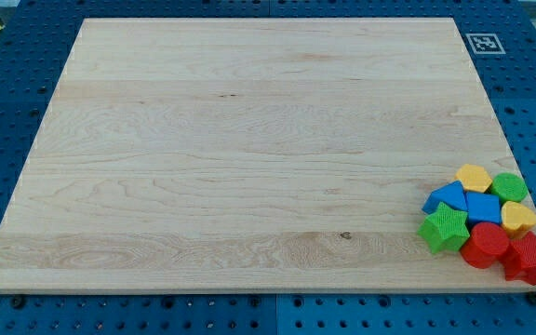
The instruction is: Push the red circle with red star
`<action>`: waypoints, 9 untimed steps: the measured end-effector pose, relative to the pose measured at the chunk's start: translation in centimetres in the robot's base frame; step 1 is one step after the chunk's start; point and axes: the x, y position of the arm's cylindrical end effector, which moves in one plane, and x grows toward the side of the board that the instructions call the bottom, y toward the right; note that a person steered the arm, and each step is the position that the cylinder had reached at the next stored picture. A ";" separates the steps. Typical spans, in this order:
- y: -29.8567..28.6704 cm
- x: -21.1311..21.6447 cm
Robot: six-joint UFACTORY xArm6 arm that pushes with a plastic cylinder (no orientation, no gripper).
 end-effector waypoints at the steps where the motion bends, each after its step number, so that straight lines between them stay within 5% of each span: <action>1: -2.1 0.0; 5: -12.2 0.1; 7: -16.8 -7.0; 9: -16.7 -6.6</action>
